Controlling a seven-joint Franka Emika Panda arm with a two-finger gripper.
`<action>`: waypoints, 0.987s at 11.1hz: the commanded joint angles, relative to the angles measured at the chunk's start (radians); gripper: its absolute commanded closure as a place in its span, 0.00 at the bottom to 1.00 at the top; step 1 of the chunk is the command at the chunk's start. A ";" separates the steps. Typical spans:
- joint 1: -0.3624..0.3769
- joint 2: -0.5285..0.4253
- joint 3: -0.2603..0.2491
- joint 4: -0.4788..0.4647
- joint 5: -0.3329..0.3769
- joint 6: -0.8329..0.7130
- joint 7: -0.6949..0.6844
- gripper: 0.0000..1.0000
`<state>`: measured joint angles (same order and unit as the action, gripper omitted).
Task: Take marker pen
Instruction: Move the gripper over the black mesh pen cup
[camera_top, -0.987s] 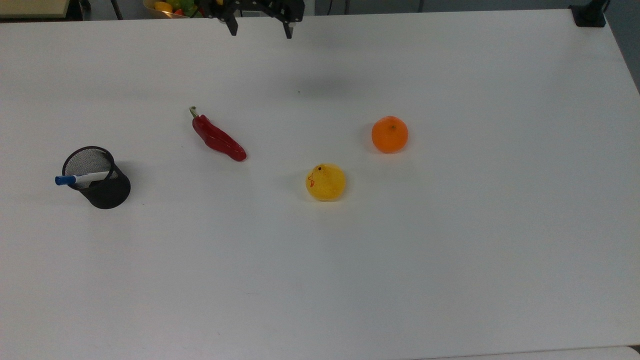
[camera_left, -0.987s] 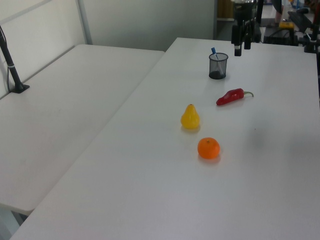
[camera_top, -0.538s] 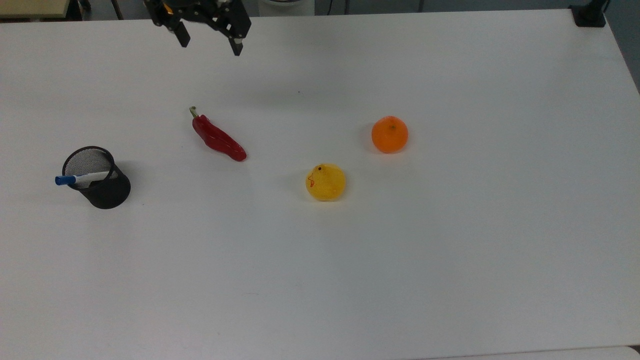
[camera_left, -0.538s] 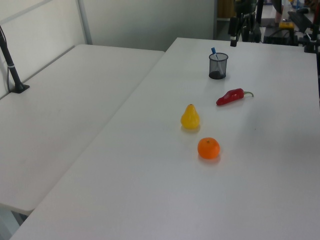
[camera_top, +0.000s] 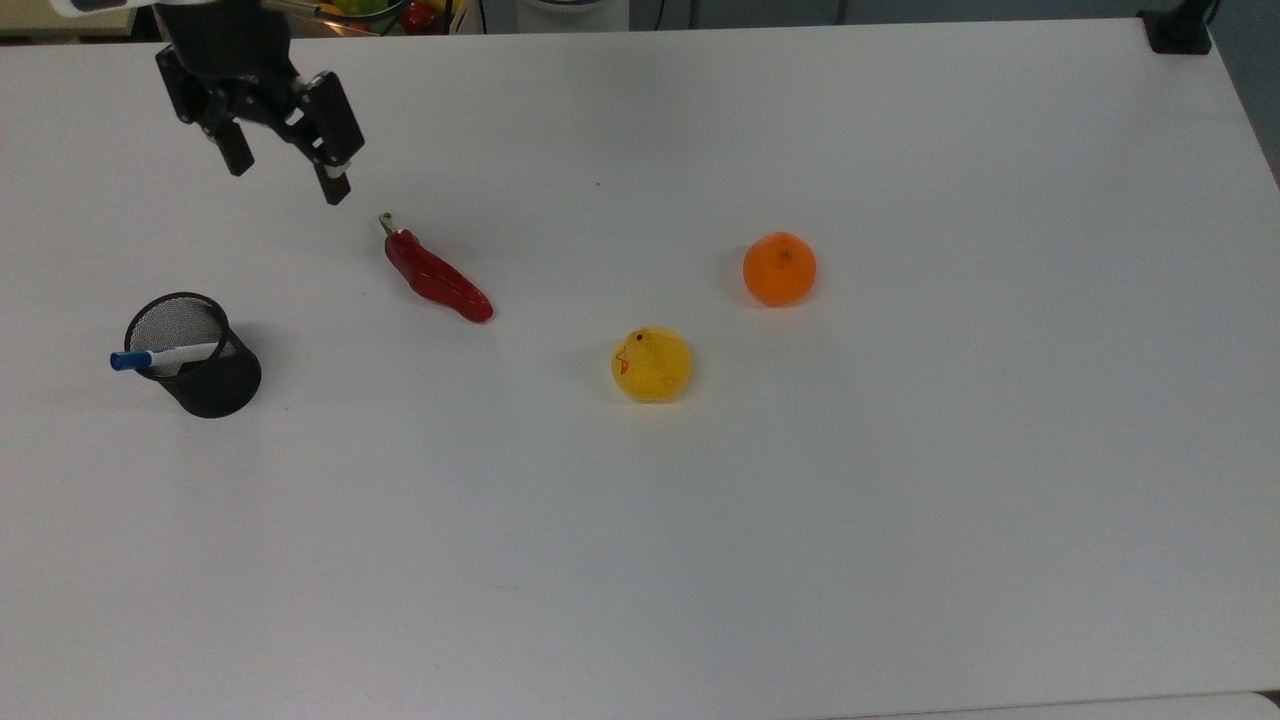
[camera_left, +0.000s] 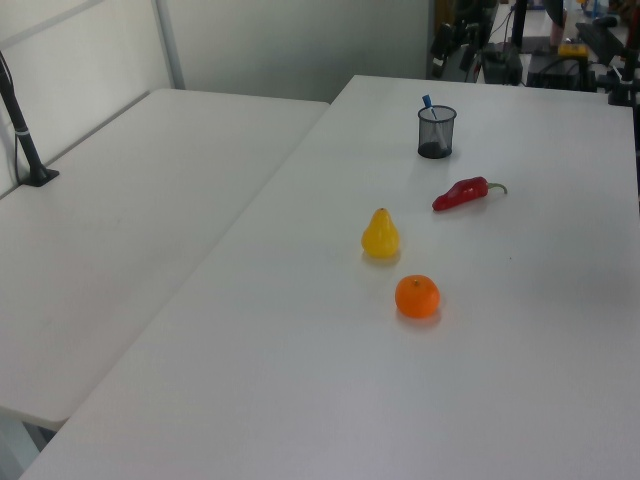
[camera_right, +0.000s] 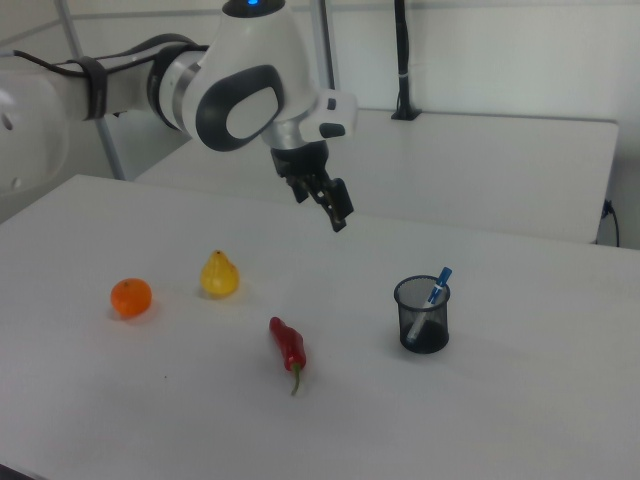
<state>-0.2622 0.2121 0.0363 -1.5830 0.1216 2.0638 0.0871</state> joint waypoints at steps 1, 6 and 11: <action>-0.031 0.053 -0.003 0.018 -0.007 0.160 0.003 0.00; -0.055 0.147 -0.042 0.035 -0.010 0.366 0.003 0.00; -0.068 0.216 -0.068 0.049 -0.025 0.473 -0.006 0.10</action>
<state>-0.3266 0.4135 -0.0180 -1.5523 0.1172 2.5220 0.0871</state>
